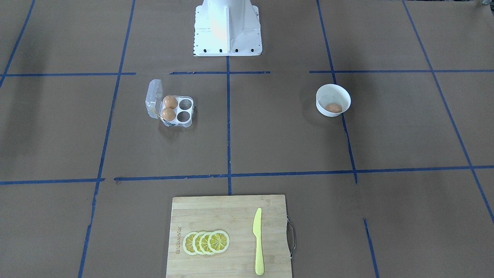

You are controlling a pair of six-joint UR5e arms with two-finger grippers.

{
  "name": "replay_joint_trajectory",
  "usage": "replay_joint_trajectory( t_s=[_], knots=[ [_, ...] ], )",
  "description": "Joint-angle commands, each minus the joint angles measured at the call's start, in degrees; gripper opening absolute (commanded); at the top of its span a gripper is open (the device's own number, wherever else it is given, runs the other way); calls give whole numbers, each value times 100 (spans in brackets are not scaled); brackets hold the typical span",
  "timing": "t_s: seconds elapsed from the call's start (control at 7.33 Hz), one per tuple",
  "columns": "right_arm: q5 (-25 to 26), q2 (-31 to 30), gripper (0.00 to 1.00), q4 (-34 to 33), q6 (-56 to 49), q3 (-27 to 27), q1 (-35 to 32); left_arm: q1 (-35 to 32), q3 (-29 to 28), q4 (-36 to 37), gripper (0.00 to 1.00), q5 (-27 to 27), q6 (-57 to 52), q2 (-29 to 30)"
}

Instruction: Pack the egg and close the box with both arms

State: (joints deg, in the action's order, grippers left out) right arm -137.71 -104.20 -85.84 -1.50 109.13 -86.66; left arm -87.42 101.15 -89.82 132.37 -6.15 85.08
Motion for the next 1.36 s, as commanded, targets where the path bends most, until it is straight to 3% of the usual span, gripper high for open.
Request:
replay_joint_trajectory(
  t_s=[0.0, 1.23],
  knots=[
    [-19, -4, 100, -3, 35, -40, 0, -38, 114, 43, 100, 8, 17, 17],
    [-46, -39, 100, 76, 89, -32, 18, 67, 537, 27, 100, 96, 53, -106]
  ],
)
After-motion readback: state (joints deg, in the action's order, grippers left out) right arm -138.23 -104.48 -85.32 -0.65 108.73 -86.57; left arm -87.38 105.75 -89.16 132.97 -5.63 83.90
